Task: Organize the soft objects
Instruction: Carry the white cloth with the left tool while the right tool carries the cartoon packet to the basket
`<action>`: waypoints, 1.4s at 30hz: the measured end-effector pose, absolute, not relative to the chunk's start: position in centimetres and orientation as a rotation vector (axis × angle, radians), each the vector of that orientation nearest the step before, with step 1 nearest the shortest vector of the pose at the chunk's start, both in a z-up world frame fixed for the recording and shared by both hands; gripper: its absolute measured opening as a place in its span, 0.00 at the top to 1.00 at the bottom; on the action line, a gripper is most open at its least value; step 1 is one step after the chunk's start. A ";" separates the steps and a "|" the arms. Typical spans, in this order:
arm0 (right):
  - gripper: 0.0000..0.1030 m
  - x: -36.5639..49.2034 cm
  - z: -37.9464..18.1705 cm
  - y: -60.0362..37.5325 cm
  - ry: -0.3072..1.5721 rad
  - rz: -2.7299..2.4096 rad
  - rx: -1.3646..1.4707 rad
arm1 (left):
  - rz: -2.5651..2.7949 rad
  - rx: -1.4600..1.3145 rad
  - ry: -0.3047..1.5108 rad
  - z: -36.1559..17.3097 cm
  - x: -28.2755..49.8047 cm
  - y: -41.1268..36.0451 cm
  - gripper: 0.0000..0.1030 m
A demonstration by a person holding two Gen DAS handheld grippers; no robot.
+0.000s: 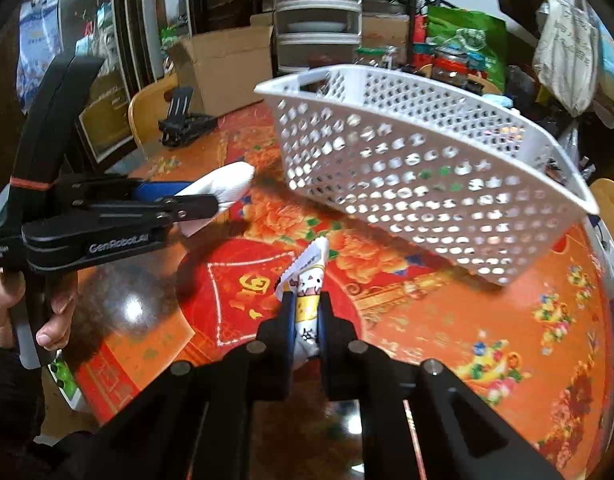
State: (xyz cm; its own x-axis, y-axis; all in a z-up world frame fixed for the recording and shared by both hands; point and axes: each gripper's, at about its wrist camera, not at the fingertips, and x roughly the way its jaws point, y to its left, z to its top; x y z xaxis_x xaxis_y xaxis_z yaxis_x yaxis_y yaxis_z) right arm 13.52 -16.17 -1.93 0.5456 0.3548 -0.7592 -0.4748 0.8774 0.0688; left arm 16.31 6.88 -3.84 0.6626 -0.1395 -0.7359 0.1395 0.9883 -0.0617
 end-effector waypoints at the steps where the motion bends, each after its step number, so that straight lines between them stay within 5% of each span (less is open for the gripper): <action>1: 0.92 13.4 -1.3 -17.0 0.852 0.490 -0.129 | -0.156 -0.003 0.822 -3.3 16.0 6.9 0.73; 16: 0.92 14.1 8.4 -23.5 0.736 0.441 -0.091 | -0.240 -0.018 0.684 7.2 12.2 5.3 0.77; 29: 0.92 22.5 10.9 -25.7 0.821 0.347 -0.120 | -0.232 0.035 0.689 15.5 19.6 -0.1 0.78; 42: 0.92 30.8 8.2 -25.1 0.974 0.308 -0.096 | -0.210 0.057 0.919 11.6 32.0 -6.2 0.78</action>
State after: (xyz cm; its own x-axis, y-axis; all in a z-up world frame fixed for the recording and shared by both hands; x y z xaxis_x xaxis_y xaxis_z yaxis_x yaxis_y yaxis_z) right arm 30.82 -25.14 8.21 0.5228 0.2139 -0.8252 -0.2994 0.9524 0.0573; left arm 31.97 -6.18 11.61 0.5875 -0.1555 -0.7942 0.2042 0.9781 -0.0404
